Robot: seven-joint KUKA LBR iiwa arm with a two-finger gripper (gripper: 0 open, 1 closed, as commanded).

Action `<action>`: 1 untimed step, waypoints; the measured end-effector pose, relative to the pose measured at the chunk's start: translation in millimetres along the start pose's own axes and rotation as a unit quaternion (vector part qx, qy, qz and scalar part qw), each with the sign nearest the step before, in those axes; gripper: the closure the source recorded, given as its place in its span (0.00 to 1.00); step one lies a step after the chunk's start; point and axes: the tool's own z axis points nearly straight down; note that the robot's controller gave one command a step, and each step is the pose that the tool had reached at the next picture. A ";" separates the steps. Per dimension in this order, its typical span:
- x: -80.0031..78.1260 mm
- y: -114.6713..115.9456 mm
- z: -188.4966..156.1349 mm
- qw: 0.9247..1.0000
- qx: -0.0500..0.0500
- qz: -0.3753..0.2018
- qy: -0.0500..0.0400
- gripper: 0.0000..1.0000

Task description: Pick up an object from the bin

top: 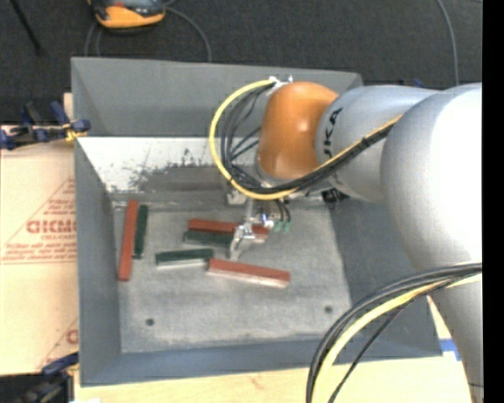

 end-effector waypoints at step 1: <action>0.7 -0.5 -10.1 1.000 0.001 -0.001 0.000 1.00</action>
Offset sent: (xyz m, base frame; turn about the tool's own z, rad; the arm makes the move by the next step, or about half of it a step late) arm 0.0000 0.0000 0.0000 0.0000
